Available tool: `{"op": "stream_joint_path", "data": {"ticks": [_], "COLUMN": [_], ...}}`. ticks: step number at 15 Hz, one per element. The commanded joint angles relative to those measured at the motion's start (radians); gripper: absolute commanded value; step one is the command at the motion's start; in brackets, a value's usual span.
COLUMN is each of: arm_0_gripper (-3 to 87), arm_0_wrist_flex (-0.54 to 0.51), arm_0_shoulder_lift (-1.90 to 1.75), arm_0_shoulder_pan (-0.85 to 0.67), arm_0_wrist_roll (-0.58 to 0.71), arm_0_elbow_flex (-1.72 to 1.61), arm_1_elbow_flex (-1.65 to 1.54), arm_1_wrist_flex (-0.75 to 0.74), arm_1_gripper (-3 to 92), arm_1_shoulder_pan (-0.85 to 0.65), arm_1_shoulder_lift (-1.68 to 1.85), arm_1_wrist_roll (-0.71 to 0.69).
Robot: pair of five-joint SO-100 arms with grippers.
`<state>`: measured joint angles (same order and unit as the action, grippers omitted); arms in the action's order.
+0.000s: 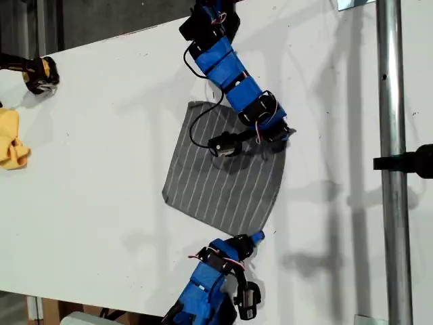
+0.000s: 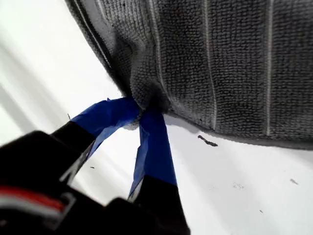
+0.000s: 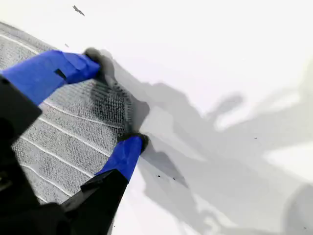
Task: Grasp corners of a towel and fold twice.
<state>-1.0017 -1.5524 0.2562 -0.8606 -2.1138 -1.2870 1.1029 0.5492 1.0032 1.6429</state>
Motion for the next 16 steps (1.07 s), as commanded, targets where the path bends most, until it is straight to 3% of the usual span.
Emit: {"op": "stream_joint_path", "data": {"ticks": [1,2,3,7,10,14,16], "arm_0_gripper": [5.1,-1.0,-1.0,-1.0,-1.0,-1.0,-1.0], "arm_0_wrist_flex": [-0.003,-0.008,-0.018,-0.299,-0.422,-0.453,-0.545], "arm_0_shoulder_lift": [-0.009,-0.011,-0.003,0.124,0.114,0.129,0.104], "arm_0_shoulder_pan": [-0.066,-0.072,-0.061,0.043,0.175,0.275,0.222], "arm_0_wrist_roll": [-0.029,-0.055,-0.057,-0.209,-0.313,-0.295,-0.259], "arm_0_elbow_flex": [0.015,0.021,0.043,0.413,0.606,0.71,0.779], "arm_1_elbow_flex": [0.012,0.012,0.012,0.043,0.189,0.222,0.213], "arm_1_wrist_flex": [-0.009,-0.009,-0.009,0.014,0.121,0.14,0.225], "arm_1_gripper": [-0.2,-0.2,-0.2,-0.2,-0.2,-0.2,-0.2], "arm_1_shoulder_pan": [-0.008,-0.011,-0.014,0.006,0.048,0.074,0.028], "arm_1_shoulder_lift": [0.071,0.071,0.071,0.087,0.075,0.078,0.192], "arm_1_wrist_roll": [0.0,-0.005,-0.006,-0.002,-0.012,-0.032,-0.067]}}
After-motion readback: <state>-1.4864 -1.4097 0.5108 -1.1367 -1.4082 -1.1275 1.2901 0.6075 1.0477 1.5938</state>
